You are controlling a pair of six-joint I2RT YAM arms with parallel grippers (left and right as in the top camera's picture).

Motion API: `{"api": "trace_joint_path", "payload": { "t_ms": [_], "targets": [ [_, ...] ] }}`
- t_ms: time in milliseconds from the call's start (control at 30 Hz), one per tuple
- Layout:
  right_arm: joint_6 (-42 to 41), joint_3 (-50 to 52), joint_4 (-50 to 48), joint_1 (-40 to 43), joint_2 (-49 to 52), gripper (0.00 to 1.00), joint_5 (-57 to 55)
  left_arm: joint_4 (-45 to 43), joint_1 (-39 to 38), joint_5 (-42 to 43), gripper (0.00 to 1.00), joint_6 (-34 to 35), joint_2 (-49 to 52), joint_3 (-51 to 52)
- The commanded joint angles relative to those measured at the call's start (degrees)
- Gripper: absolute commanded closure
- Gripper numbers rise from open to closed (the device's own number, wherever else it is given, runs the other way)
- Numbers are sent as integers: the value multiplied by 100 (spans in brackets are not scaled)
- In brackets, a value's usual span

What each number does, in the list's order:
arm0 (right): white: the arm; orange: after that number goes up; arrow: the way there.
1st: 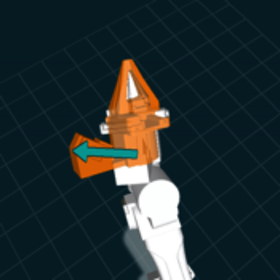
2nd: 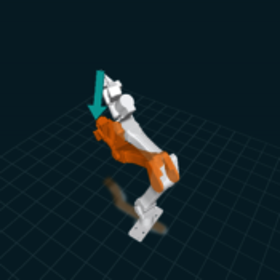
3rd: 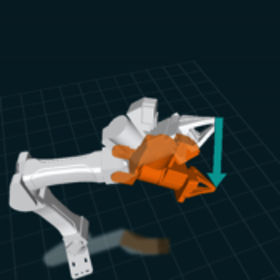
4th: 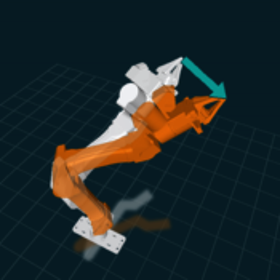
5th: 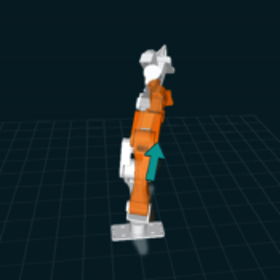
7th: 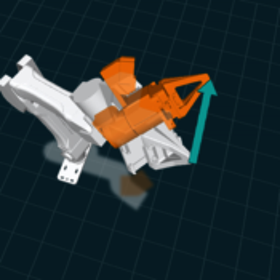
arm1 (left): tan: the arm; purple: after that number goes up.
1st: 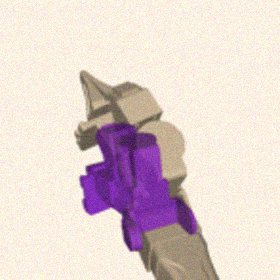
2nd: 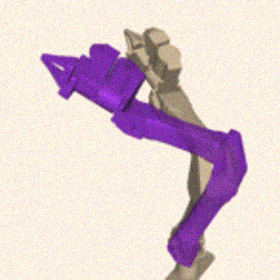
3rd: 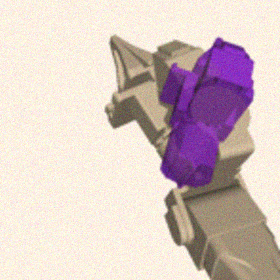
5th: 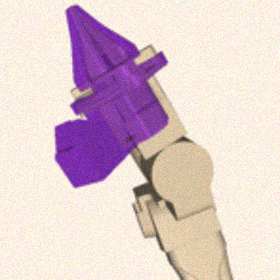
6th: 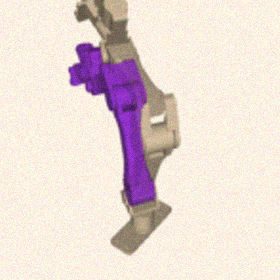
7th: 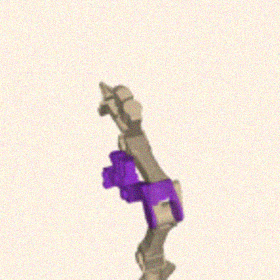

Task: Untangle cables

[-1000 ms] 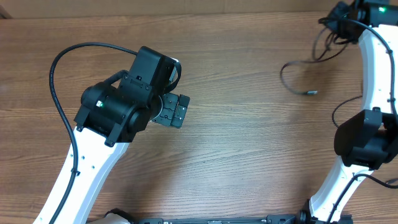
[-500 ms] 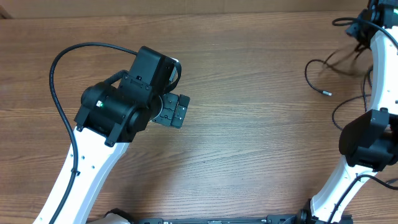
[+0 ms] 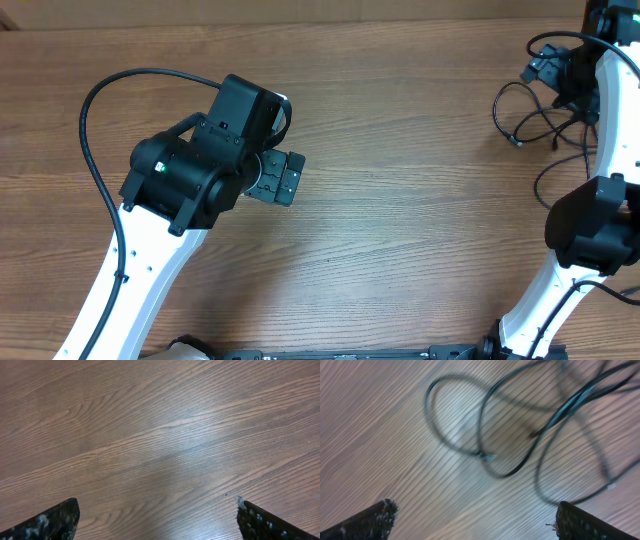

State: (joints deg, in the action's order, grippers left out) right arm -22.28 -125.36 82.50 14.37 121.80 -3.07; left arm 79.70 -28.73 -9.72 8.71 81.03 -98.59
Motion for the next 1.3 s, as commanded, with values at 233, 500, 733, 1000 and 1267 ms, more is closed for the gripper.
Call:
{"api": "trace_joint_path", "payload": {
  "t_ms": [233,500,733,1000,1267],
  "targets": [
    [-24,-136,13,-15,-136,0,748,-22,22,-79,0,74,28,-13],
    [-24,-136,13,-15,-136,0,748,-20,22,-79,0,74,28,-13],
    [-24,-136,13,-15,-136,0,748,-20,22,-79,0,74,28,-13],
    [-24,-136,13,-15,-136,0,748,269,26,-105,0,-13,22,-13],
    [-24,-136,15,-15,-136,0,748,-951,22,140,0,-11,-208,264]
  ]
}}
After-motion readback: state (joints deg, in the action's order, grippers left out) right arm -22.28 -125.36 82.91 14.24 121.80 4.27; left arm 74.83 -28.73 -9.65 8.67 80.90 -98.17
